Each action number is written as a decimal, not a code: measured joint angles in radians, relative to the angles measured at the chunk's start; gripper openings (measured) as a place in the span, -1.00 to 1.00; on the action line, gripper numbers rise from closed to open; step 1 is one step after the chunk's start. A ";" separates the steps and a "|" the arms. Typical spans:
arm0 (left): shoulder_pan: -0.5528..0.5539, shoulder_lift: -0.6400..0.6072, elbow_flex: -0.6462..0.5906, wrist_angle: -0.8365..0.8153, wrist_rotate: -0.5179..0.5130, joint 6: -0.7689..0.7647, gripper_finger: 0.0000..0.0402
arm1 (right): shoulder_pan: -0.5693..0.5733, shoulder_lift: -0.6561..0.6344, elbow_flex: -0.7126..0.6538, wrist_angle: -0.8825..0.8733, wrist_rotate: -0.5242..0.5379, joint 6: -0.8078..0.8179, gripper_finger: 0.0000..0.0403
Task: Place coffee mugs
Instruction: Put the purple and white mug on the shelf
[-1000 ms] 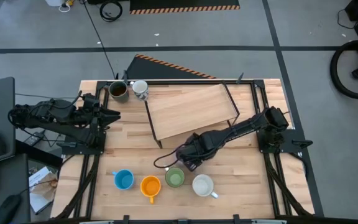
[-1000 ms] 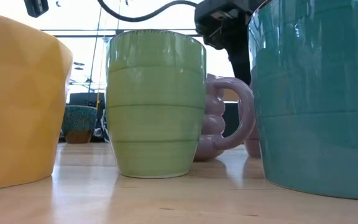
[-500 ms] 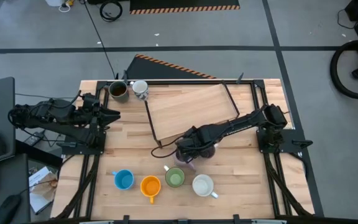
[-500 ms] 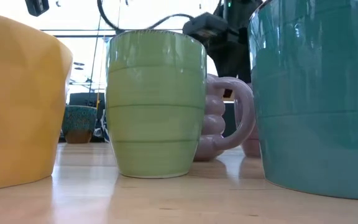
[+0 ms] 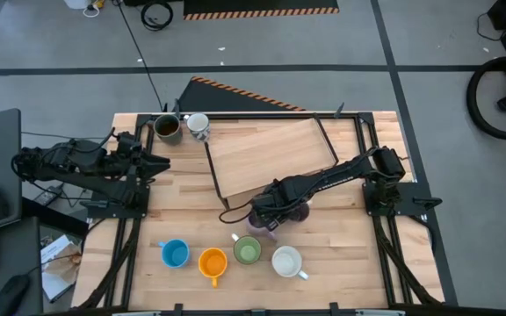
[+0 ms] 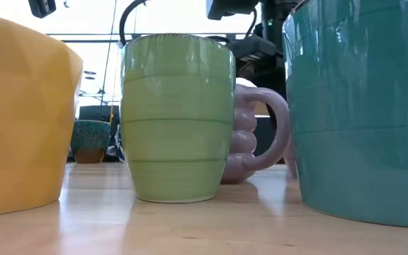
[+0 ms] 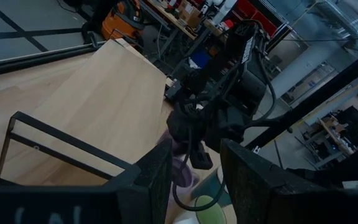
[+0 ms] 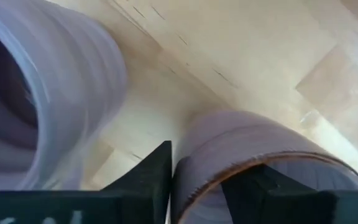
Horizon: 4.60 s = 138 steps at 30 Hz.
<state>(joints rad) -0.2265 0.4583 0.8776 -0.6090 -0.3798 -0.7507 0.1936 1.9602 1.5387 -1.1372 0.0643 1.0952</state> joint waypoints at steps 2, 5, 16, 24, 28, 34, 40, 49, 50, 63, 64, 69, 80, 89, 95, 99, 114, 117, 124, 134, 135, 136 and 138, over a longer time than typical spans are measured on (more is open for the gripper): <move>0.000 0.000 0.000 0.000 0.000 0.000 -0.29 | 0.000 0.000 0.000 -0.010 0.006 -0.032 -0.47; 0.000 0.000 0.000 0.000 0.000 0.000 -0.29 | 0.000 0.000 0.000 -0.016 0.000 -0.100 -0.63; 0.000 0.000 0.000 0.000 0.000 0.002 -0.29 | 0.069 0.001 0.000 -0.051 -0.005 -0.557 -0.84; 0.000 0.000 0.000 -0.001 0.000 0.001 -0.29 | 0.145 0.001 -0.001 -0.095 0.028 -0.825 -0.79; 0.000 0.000 0.000 -0.001 0.000 -0.001 -0.29 | 0.166 0.001 -0.001 -0.074 0.012 -0.885 -0.83; 0.000 0.000 0.000 -0.002 0.000 -0.001 -0.29 | 0.189 -0.045 -0.023 -0.063 0.014 -0.923 -0.86; 0.000 0.000 0.000 -0.002 0.000 0.000 -0.29 | 0.189 -0.144 -0.051 -0.107 0.028 -0.934 -0.85; 0.000 0.000 0.000 -0.002 0.000 -0.023 -0.29 | 0.198 -0.290 -0.015 -0.230 -0.034 -0.970 -0.85; 0.000 0.000 0.000 -0.001 0.000 -0.024 -0.29 | 0.199 -0.302 -0.001 -0.245 -0.027 -0.980 -0.85; 0.000 0.030 0.001 0.010 -0.068 -0.030 -0.29 | 0.062 -0.337 0.182 -0.433 0.077 -1.114 -0.85; 0.000 0.037 0.001 0.009 -0.068 -0.031 -0.29 | 0.039 -0.337 0.183 -0.433 0.077 -1.132 -0.85; 0.000 0.077 0.001 0.011 -0.068 -0.036 -0.29 | -0.071 -0.340 0.197 -0.434 0.077 -1.246 -0.85; 0.000 0.105 0.001 0.066 -0.068 -0.095 -0.29 | -0.347 -0.340 0.230 -0.434 0.108 -1.511 -0.85; 0.000 0.105 0.001 0.144 -0.068 -0.094 -0.29 | -0.562 -0.340 0.230 -0.411 0.091 -1.704 -0.85; 0.000 0.105 0.001 0.144 -0.072 -0.091 -0.29 | -0.641 -0.319 0.228 -0.356 0.024 -1.767 -0.84; 0.000 0.105 0.001 0.144 -0.072 -0.095 -0.29 | -0.671 -0.300 0.227 -0.347 0.029 -1.770 -0.84; 0.000 0.105 0.000 0.143 -0.071 -0.095 -0.29 | -0.687 -0.279 0.227 -0.366 0.053 -1.742 -0.73; 0.000 0.105 0.000 0.143 -0.071 -0.095 -0.29 | -0.687 -0.278 0.227 -0.363 0.073 -1.734 -0.65; 0.000 0.105 0.000 0.143 -0.061 -0.094 -0.29 | -0.687 -0.278 0.227 -0.363 0.083 -1.685 -0.43; 0.000 0.105 0.000 0.142 -0.060 -0.091 -0.29 | -0.671 -0.278 0.227 -0.367 0.110 -1.573 -0.23; 0.000 0.105 0.000 0.142 -0.060 -0.092 -0.29 | -0.672 -0.278 0.227 -0.367 0.111 -1.558 -0.23; 0.000 0.105 0.000 0.143 -0.060 -0.092 -0.29 | -0.672 -0.278 0.227 -0.367 0.110 -1.542 -0.23; 0.000 0.105 0.000 0.143 -0.060 -0.091 -0.29 | -0.672 -0.278 0.227 -0.367 0.110 -1.513 -0.25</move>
<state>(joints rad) -0.2264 0.5629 0.8776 -0.4664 -0.4397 -0.8421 -0.4782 1.6821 1.7653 -1.5043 0.1740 -0.4174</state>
